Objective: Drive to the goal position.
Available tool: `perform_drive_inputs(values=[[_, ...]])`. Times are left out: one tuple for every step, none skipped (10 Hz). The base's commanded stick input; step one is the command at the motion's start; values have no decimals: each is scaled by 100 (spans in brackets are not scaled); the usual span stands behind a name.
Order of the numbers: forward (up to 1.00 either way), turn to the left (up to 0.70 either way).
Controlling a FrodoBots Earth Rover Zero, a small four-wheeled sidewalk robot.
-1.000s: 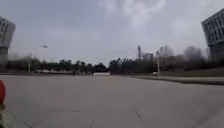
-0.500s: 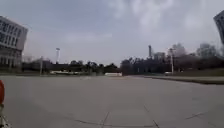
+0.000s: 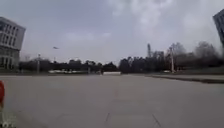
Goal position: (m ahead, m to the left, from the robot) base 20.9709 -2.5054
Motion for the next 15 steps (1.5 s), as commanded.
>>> perform_drive_inputs(values=[[85,0],[85,0],[85,0],[85,0],[85,0],[85,0],[85,0],[85,0],[85,0],[85,0],[85,0],[85,0],[85,0],[85,0],[85,0]])
